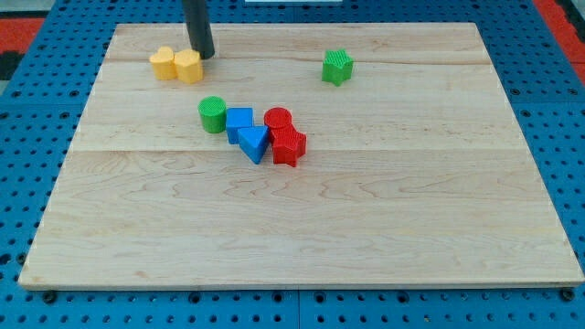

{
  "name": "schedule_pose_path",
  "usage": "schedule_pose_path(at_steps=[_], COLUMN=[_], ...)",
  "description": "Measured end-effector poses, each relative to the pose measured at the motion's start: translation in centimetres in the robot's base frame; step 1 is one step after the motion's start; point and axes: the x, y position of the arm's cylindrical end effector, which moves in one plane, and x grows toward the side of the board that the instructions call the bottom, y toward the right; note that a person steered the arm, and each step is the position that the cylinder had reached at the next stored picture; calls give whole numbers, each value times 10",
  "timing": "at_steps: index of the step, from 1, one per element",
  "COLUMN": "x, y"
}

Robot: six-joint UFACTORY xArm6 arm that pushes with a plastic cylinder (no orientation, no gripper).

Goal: Slide the yellow hexagon closer to the green circle

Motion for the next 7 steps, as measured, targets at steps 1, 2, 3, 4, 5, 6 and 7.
schedule_pose_path(at_steps=[1, 2, 3, 4, 5, 6, 7], x=[46, 21, -8, -5, 34, 62, 37], y=[0, 26, 0, -54, -56, -46, -38])
